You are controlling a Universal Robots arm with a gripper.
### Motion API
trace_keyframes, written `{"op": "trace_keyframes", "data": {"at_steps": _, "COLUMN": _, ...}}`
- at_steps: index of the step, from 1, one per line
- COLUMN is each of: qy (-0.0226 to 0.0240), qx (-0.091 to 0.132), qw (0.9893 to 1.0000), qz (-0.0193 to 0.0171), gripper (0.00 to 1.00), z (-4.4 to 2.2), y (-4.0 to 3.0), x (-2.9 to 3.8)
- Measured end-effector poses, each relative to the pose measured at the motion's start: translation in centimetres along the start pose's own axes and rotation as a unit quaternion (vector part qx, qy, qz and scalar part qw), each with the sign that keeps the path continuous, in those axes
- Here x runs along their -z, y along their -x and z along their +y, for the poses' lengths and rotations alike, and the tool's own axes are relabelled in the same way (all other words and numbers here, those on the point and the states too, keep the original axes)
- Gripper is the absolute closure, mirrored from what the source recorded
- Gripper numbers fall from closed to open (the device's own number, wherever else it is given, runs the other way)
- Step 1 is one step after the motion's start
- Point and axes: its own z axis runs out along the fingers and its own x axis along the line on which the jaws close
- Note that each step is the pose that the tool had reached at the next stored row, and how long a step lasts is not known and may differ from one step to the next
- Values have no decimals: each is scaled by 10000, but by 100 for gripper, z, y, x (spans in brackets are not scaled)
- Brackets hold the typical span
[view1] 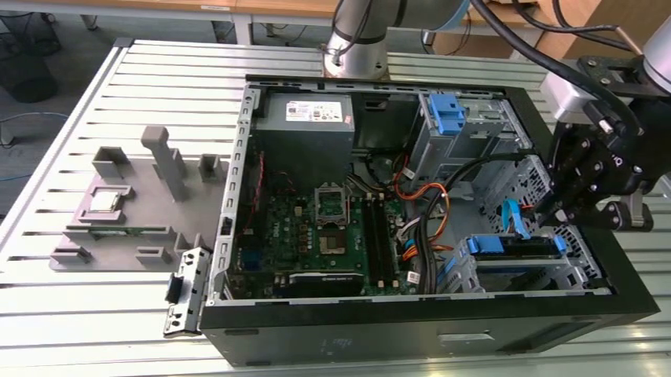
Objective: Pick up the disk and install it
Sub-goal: 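Insert the second disk wire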
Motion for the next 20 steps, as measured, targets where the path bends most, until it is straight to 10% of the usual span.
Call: {"op": "trace_keyframes", "data": {"at_steps": 20, "qy": 0, "qx": 1, "qw": 10000, "qz": 0, "gripper": 76, "z": -128, "y": 115, "x": -19}}
